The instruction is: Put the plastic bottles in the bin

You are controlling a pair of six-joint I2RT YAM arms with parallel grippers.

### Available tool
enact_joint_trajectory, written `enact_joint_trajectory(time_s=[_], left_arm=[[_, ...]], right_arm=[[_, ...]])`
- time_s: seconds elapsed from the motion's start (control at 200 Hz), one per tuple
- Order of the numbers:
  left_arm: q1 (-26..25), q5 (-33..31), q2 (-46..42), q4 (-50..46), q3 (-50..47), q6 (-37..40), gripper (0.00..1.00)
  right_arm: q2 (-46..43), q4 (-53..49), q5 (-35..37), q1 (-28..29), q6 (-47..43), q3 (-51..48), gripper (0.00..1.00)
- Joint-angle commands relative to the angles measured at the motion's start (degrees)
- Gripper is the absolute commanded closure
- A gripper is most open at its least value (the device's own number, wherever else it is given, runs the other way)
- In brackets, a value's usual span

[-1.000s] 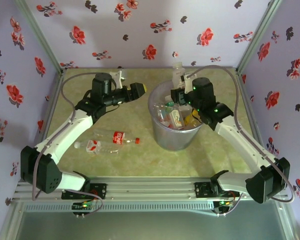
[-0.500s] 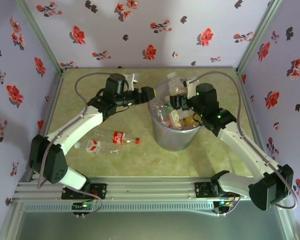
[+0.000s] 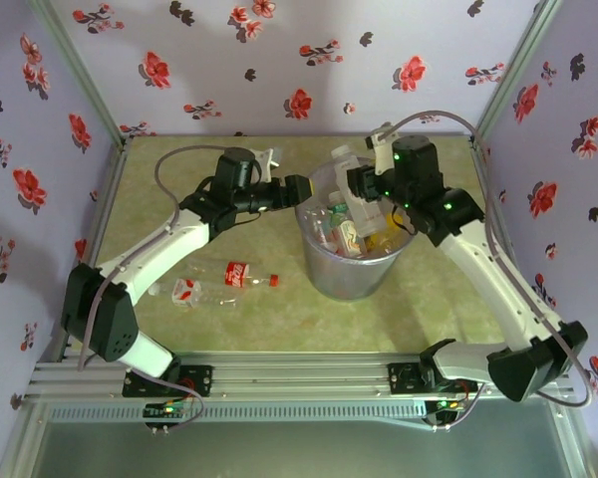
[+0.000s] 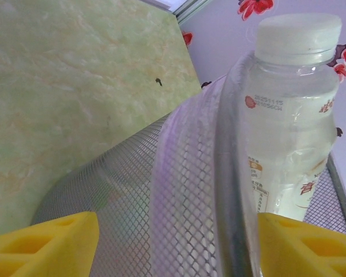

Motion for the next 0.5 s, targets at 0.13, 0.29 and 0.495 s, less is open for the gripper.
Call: enact_joint_trajectory(time_s=[0.13, 0.29, 0.495], left_arm=[[-0.4, -0.3, 1.2, -0.2, 1.8, 0.6, 0.30], [-0.8, -0.4, 1.4, -0.2, 2.0, 0.7, 0.30], [-0.9, -0.7, 1.3, 0.1, 1.7, 0.6, 0.30]], right_arm=[[-2.0, -4.6, 0.0, 1.0, 4.8, -8.5, 0.60], [-3.5, -1.3, -1.5, 1.0, 7.1, -15.1, 0.60], [-4.5, 1.0, -3.1, 1.0, 7.3, -18.7, 0.60]])
